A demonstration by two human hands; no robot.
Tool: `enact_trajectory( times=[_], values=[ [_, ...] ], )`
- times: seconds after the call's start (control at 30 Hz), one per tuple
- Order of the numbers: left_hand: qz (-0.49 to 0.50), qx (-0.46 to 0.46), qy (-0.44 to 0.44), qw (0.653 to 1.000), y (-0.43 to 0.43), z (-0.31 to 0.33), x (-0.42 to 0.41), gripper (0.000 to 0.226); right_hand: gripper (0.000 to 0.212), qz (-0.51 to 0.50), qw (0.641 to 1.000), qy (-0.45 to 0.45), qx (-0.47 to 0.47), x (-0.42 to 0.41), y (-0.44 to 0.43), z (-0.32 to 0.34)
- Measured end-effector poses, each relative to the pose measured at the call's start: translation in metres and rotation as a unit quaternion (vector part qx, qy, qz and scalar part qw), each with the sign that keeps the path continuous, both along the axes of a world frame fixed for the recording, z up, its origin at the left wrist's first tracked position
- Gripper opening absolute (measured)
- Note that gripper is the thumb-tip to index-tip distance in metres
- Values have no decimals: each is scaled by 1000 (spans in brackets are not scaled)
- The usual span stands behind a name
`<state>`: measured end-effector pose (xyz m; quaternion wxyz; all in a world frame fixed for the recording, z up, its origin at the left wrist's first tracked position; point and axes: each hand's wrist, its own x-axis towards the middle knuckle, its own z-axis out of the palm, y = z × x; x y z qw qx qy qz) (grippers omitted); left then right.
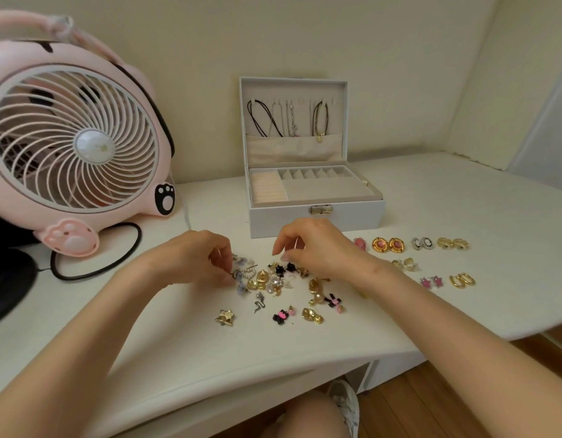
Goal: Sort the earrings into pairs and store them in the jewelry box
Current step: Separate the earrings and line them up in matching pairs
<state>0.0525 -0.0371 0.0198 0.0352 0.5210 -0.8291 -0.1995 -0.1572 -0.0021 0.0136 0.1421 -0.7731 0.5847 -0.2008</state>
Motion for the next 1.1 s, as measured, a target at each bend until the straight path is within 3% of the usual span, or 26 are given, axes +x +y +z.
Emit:
enact_trajectory(
  times=[0.43, 0.7, 1.0, 1.1],
  values=[
    [-10, -15, 20, 1000, 6, 2, -4, 8, 18, 28, 998, 14, 54, -19, 17, 18],
    [-24, -30, 103, 994, 8, 4, -10, 12, 19, 63, 988, 59, 128, -34, 42, 27],
    [-51, -8, 181, 982, 10, 4, -15, 20, 14, 36, 989, 101, 101, -30, 36, 10],
    [-75, 47, 210, 974, 14, 7, -17, 16, 14, 38, 991, 97, 84, -27, 35, 8]
  ],
)
